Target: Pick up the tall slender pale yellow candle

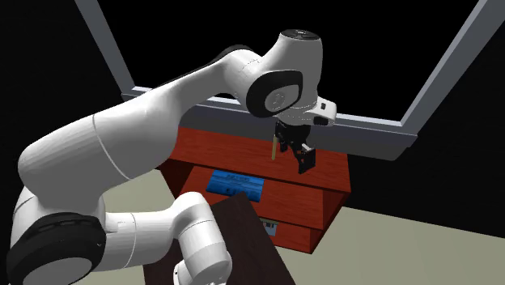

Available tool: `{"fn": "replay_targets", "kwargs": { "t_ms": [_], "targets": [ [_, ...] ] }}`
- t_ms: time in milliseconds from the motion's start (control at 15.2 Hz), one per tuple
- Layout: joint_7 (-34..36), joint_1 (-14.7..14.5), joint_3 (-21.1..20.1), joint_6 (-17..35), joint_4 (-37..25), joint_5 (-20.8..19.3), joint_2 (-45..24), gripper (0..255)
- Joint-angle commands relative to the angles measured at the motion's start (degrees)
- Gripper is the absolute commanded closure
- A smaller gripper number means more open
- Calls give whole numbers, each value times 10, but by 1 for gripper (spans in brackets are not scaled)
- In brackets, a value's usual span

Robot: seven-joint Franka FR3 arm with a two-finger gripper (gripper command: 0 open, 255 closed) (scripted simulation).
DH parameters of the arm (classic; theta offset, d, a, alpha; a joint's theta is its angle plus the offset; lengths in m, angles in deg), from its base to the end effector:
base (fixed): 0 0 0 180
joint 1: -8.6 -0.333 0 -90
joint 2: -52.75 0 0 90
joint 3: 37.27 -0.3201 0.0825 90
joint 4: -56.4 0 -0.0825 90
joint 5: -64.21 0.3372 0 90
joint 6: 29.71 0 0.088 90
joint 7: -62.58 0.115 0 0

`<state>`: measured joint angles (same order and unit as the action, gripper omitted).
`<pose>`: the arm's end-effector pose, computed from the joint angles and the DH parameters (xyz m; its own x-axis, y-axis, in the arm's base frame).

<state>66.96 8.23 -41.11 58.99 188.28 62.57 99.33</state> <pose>0.2476 0.0233 0.6128 0.9977 -0.0216 0.0639 -0.0262 -0.9970 0.0724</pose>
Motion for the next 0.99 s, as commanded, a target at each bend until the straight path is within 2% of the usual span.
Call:
{"fn": "replay_targets", "kwargs": {
  "t_ms": [0, 924],
  "targets": [
    [0, 0, 0, 0, 0, 0, 0, 0],
    [95, -50, -117, 60, -88, 81, -235, 0]
  ]
}}
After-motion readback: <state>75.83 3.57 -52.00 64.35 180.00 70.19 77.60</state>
